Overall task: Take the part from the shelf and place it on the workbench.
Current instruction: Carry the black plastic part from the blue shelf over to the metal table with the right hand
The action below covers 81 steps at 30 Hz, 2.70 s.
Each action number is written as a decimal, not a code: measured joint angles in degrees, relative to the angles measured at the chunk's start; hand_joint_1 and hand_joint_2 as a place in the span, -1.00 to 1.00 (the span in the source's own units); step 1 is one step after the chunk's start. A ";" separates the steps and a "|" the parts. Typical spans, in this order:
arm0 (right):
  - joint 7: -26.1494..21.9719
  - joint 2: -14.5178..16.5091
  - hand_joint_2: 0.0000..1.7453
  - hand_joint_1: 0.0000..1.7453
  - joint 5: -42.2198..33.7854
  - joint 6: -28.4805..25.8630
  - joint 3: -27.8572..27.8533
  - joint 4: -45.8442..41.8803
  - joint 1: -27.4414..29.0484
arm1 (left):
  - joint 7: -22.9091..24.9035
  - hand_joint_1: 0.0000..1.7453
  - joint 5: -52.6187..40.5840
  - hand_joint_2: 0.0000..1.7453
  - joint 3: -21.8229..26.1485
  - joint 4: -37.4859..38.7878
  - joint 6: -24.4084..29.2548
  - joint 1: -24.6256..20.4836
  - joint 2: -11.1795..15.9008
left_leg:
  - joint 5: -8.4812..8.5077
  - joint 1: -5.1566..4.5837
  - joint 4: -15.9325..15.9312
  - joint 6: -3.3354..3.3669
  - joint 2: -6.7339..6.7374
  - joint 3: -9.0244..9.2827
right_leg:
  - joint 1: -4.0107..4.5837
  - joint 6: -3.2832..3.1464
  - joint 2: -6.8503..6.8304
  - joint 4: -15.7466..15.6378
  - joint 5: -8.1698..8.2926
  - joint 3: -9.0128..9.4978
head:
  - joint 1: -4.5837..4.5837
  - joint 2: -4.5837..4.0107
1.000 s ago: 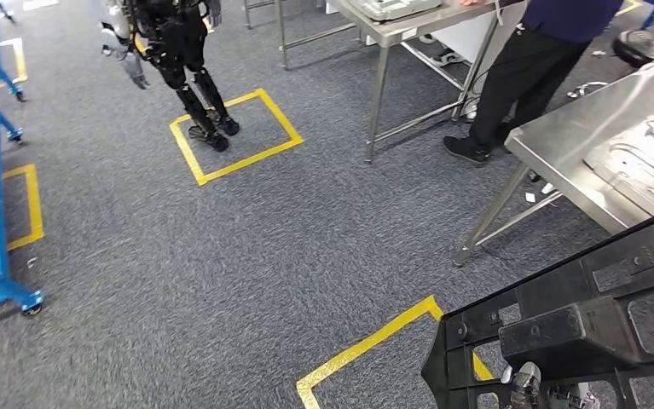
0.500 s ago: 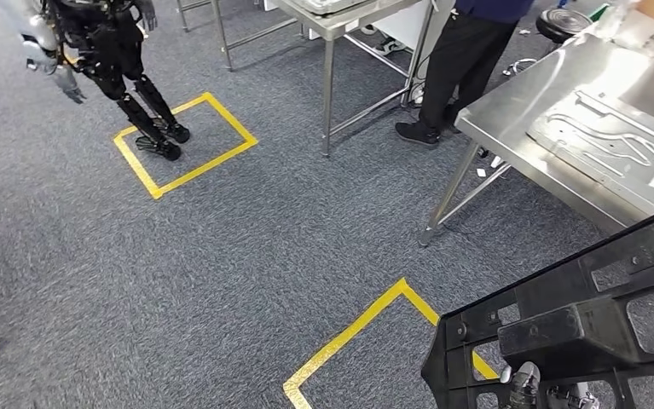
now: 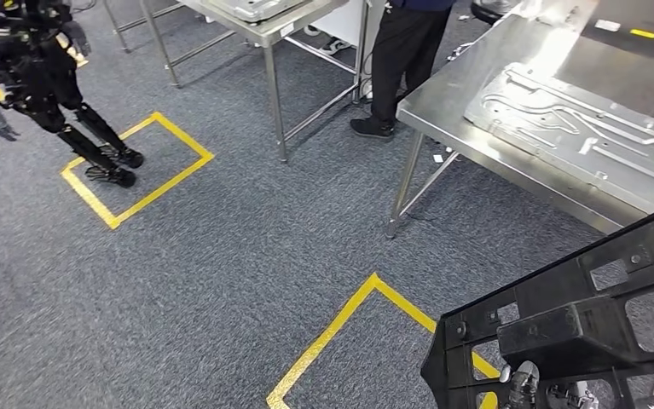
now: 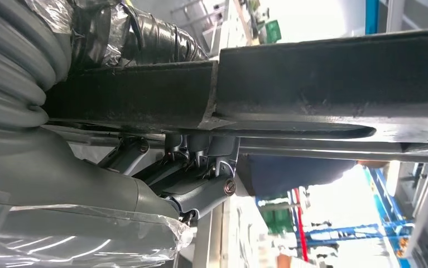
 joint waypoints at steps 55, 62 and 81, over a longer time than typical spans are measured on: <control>1.21 0.02 1.00 1.00 5.18 -1.92 0.59 0.05 0.37 | 0.17 -1.00 -0.46 -1.00 0.15 0.02 -0.31 -0.16 -0.37 | -7.58 0.30 7.51 -0.72 2.80 -1.23 | -0.47 -0.16 -4.32 -1.25 0.91 -0.08 | 0.09 0.00; 1.25 0.02 1.00 1.00 5.24 -1.98 0.72 0.05 0.38 | 0.22 -1.00 -0.53 -1.00 0.16 0.02 -0.36 0.12 -0.40 | -5.72 0.11 9.46 -0.06 1.90 -3.27 | 0.09 -0.40 -2.23 -1.16 0.75 0.24 | 0.09 0.00; 1.56 -0.01 1.00 1.00 8.86 -4.37 0.92 0.04 0.41 | -0.09 -1.00 -0.51 -1.00 0.21 0.04 -0.89 -0.14 -0.20 | 0.43 0.08 -3.95 0.81 4.66 2.64 | -1.23 2.79 -4.97 -1.12 0.62 0.42 | 0.14 0.00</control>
